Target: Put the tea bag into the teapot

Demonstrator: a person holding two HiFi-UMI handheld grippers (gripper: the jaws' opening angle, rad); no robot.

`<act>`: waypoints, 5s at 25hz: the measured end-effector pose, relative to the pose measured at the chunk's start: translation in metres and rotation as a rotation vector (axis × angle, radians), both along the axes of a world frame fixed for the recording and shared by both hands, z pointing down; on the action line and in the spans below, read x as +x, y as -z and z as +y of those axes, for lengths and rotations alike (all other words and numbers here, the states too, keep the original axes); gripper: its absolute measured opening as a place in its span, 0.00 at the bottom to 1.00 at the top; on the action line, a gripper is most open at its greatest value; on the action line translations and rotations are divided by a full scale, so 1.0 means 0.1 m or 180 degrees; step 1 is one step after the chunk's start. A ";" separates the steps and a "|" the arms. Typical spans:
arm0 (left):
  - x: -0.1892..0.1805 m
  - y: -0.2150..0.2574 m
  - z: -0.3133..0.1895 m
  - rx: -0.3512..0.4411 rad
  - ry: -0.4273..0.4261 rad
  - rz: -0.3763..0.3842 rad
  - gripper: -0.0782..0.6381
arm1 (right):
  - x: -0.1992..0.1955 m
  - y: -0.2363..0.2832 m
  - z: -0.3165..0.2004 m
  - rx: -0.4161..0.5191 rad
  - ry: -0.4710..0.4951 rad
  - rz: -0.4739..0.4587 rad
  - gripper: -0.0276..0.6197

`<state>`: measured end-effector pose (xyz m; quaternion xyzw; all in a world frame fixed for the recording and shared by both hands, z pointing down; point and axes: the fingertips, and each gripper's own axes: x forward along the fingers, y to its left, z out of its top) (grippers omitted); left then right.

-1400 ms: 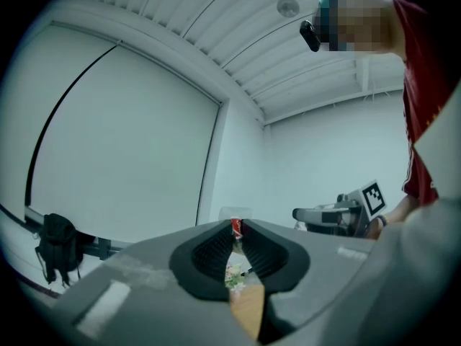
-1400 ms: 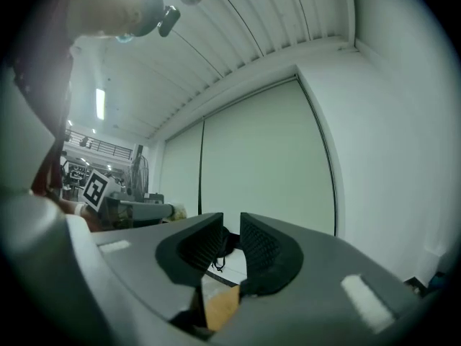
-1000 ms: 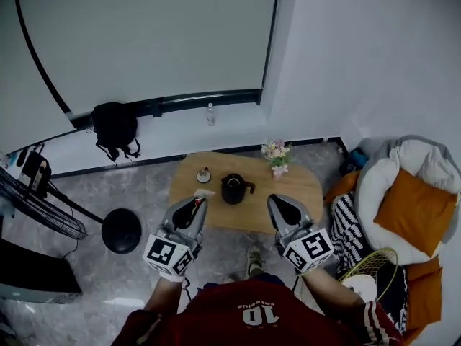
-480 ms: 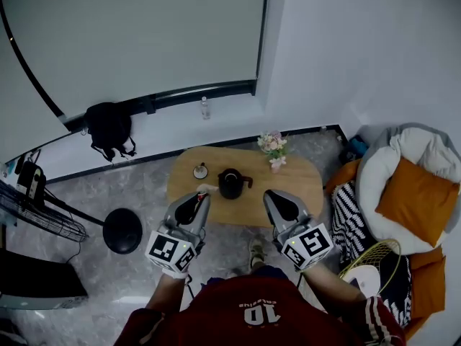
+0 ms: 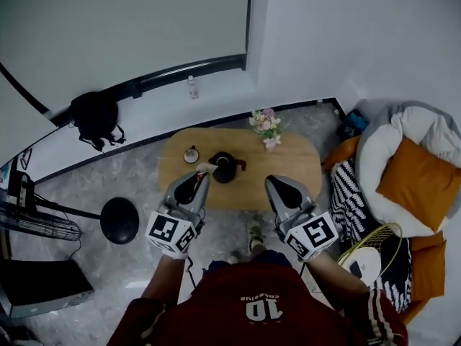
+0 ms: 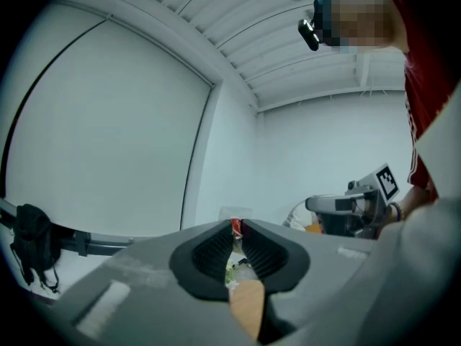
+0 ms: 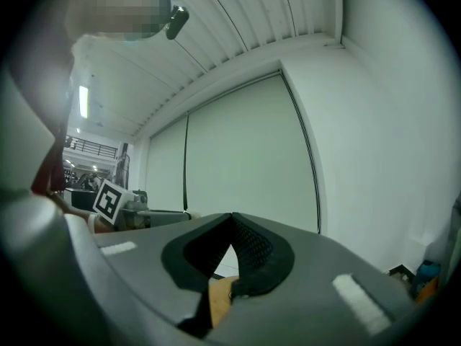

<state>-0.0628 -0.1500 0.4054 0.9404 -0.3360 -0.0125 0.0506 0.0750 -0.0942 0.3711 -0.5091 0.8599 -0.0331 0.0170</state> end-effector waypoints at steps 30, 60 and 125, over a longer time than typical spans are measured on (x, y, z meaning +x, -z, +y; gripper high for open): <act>0.67 -2.58 -1.55 -0.0842 -0.0027 -0.0574 0.17 | 0.60 -0.96 -1.15 -0.0504 -0.0021 -0.0051 0.05; 0.75 -4.37 -1.85 -0.1628 0.0165 -0.1329 0.31 | 0.84 -1.57 -1.74 -0.0782 0.0097 -0.0120 0.05; -0.89 0.80 0.43 0.0405 0.0552 -0.0309 0.11 | -0.54 0.56 0.07 0.0238 0.0237 0.0089 0.05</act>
